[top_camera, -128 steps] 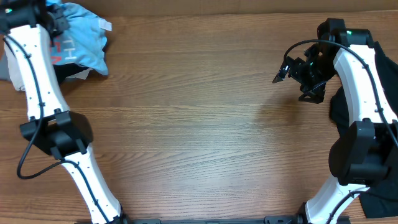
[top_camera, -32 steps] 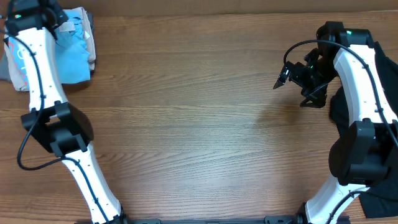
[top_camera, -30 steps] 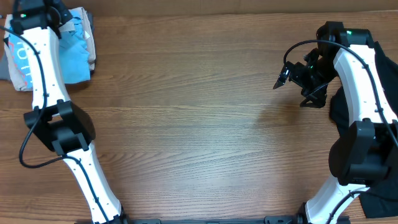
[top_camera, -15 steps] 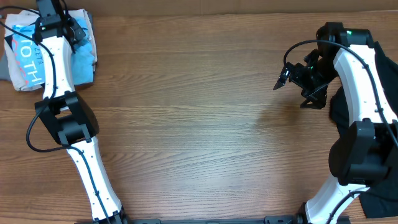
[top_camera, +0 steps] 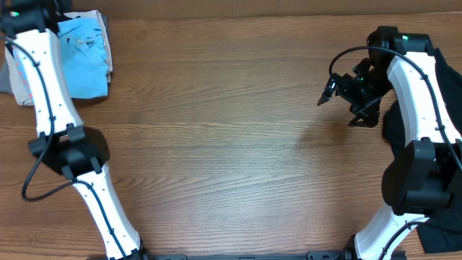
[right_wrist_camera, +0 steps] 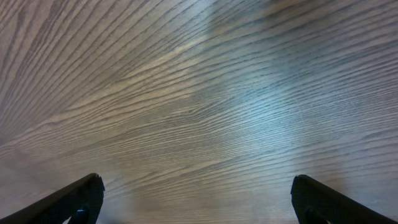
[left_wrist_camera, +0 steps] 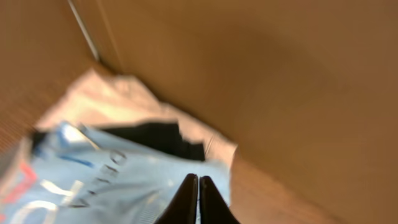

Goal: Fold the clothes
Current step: 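Lower the shirt onto the stack and press it flat with the left gripper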

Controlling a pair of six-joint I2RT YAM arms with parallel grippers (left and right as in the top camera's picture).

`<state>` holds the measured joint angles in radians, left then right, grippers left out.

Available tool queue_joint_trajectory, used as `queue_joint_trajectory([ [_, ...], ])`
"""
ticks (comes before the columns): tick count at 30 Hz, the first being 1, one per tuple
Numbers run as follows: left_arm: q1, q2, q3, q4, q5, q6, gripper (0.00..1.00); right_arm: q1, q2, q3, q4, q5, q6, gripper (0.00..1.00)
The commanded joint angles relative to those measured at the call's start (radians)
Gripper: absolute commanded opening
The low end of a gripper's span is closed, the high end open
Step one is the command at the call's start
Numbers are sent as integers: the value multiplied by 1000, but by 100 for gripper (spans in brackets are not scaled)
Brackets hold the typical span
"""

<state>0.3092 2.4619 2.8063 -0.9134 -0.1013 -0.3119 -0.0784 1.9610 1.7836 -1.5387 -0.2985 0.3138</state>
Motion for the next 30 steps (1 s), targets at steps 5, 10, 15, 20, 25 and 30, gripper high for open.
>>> queue_joint_trajectory([
  [5, 16, -46, 0, -20, -43, 13, 4, -1, -21, -4, -7, 10, -8, 100],
  [10, 42, -1, -90, 43, -93, 18, 4, -1, -21, -4, -10, 10, -8, 100],
  [15, 99, 87, -130, 105, -139, 23, 4, -1, -21, -4, -16, 11, -8, 100],
  [20, 171, 188, -130, 121, -130, 28, 4, -1, -21, -4, -15, 18, -6, 100],
  [25, 224, 261, -135, 99, -23, 53, 4, -1, -21, -4, -4, 17, 6, 100],
  [30, 249, 237, -133, 119, 24, 34, 8, -1, -21, -4, 4, 18, 29, 100],
])
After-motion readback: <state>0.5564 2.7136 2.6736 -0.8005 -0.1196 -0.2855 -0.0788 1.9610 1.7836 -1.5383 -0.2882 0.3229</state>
